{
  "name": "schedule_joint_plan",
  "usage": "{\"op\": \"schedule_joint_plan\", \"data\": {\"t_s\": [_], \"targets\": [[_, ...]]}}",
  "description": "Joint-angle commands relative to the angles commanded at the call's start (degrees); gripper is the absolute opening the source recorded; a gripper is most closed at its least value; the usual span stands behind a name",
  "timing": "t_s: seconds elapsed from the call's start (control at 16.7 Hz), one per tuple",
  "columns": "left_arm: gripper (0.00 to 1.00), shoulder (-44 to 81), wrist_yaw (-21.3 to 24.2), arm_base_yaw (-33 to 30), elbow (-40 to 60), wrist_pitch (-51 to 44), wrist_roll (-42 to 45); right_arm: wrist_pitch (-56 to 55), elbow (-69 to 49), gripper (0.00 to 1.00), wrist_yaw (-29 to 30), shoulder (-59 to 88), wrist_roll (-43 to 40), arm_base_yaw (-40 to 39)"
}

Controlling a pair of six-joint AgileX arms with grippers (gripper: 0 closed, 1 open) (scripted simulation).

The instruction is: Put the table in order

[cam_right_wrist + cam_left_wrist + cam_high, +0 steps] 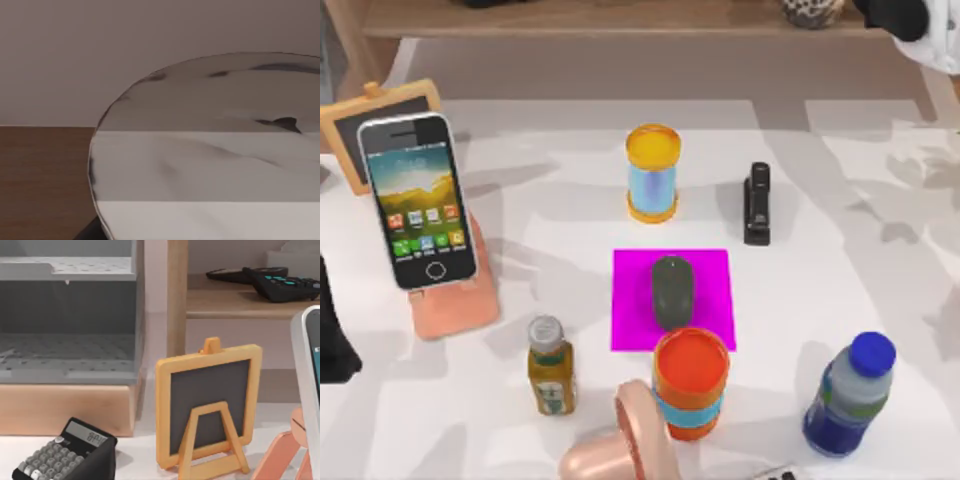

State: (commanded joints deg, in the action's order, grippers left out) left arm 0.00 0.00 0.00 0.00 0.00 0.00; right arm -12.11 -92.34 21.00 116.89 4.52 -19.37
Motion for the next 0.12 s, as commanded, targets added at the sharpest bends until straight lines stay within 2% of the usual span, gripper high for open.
{"op": "schedule_joint_plan", "data": {"t_s": [0.12], "targets": [[1.00, 0.0, 0.0, 0.0, 0.0, 0.0, 0.0, 0.0, 0.0, 1.00, 0.0, 0.0, 0.0, 0.0]]}}
